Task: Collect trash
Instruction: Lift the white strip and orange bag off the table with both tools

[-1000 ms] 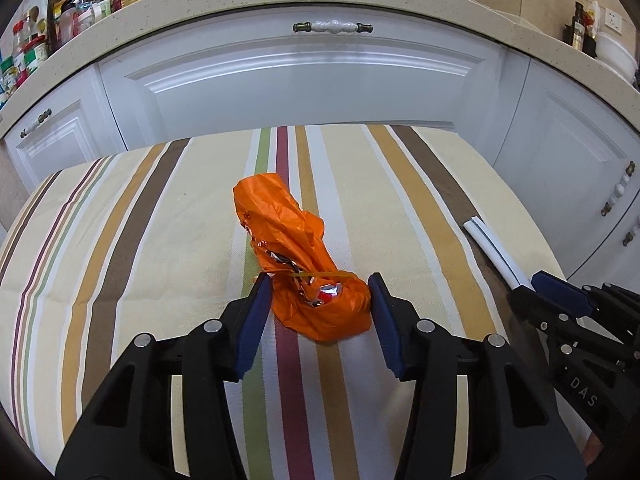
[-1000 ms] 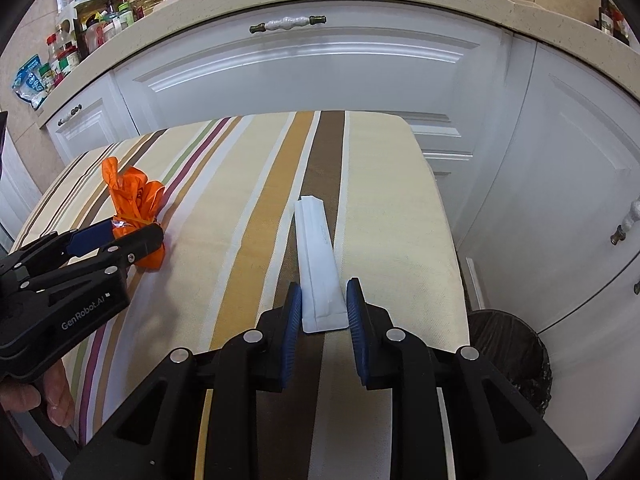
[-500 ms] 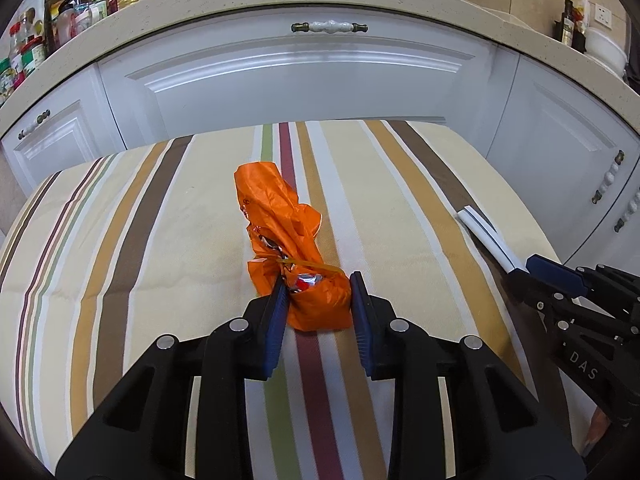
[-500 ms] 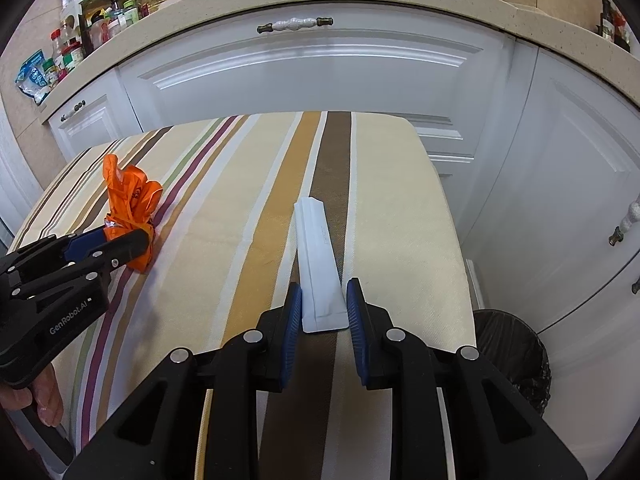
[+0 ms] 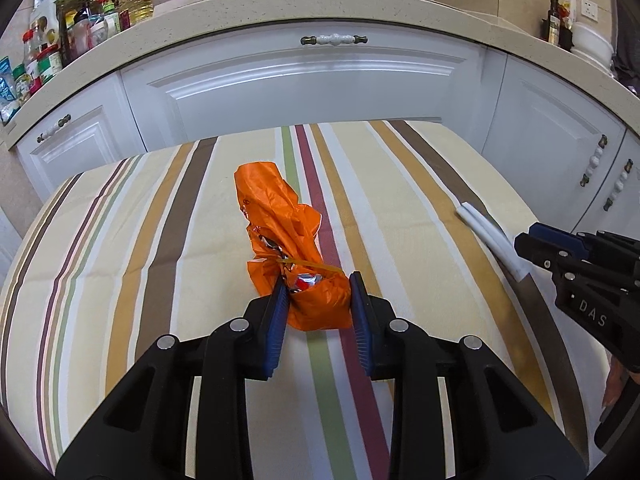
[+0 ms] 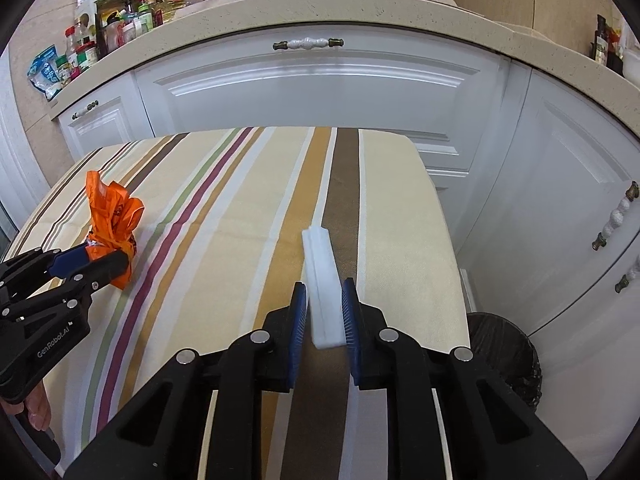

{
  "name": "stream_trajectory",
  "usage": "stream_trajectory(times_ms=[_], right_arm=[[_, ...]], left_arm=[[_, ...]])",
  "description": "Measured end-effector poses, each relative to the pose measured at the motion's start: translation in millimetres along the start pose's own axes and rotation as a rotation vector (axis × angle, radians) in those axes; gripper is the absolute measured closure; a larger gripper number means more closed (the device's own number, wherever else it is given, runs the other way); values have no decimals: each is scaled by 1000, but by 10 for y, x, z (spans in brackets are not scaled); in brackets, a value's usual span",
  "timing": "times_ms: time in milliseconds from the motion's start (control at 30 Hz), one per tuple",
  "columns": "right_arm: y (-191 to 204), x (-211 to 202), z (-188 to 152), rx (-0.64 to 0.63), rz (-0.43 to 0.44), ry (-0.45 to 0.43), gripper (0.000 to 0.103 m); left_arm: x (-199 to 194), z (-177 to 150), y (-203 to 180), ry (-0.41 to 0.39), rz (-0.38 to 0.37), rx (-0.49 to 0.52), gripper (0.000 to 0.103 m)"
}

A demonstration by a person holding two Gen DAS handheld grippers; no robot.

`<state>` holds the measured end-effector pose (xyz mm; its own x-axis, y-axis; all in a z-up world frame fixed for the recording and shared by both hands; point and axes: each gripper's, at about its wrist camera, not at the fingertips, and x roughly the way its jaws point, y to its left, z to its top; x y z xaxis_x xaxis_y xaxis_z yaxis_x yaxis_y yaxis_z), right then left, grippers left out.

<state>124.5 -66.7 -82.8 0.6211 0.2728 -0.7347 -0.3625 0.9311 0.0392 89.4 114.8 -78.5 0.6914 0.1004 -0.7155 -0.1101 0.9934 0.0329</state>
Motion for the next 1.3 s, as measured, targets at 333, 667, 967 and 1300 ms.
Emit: stream_trajectory(times_ms=[333, 667, 967, 1300], right_arm=[[61, -134, -138, 20, 21, -7, 68], [-33, 200, -80, 17, -17, 58, 55], [-9, 270, -59, -10, -1, 79, 80], [-13, 33, -133, -5, -12, 31, 80]], left_arm=[[-194, -251, 96, 14, 4, -1, 74], [-107, -271, 200, 33, 8, 6, 74], [-7, -272, 232, 48, 8, 0, 74], [-81, -296, 211, 37, 0, 10, 74]])
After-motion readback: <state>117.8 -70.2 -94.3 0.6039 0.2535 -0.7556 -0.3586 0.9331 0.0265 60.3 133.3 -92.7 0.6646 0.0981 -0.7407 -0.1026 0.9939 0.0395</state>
